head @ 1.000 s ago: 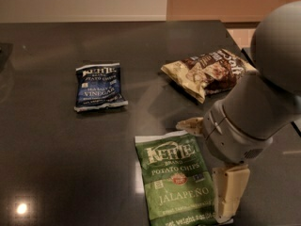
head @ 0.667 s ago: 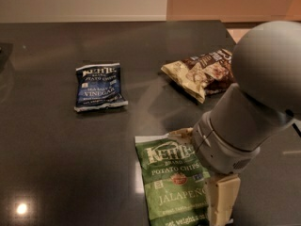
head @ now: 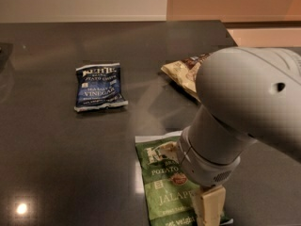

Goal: Pick green jalapeno chip bag

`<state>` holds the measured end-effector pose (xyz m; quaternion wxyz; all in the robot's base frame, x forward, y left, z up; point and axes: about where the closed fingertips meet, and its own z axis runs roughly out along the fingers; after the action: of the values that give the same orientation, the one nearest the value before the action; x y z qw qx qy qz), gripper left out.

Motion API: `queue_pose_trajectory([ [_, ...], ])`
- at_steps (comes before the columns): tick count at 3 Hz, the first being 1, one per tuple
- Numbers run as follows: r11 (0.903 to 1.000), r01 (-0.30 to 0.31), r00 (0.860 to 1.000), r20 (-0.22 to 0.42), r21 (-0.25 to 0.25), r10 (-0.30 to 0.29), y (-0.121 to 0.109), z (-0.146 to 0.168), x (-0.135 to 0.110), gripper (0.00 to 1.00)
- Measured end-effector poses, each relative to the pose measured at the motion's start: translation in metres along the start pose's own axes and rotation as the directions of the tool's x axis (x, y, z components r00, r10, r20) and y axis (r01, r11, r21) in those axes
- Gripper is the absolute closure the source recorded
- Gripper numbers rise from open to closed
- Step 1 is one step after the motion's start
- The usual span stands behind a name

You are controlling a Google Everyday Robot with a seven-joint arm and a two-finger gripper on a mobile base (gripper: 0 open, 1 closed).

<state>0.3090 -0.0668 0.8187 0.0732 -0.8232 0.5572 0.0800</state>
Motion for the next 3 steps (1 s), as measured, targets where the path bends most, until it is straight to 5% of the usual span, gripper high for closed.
queue_pose_trajectory([
  [3, 0.9998, -0.018, 1.0, -0.022, 0.008, 0.019, -0.003, -0.013, 0.001, 0.69],
])
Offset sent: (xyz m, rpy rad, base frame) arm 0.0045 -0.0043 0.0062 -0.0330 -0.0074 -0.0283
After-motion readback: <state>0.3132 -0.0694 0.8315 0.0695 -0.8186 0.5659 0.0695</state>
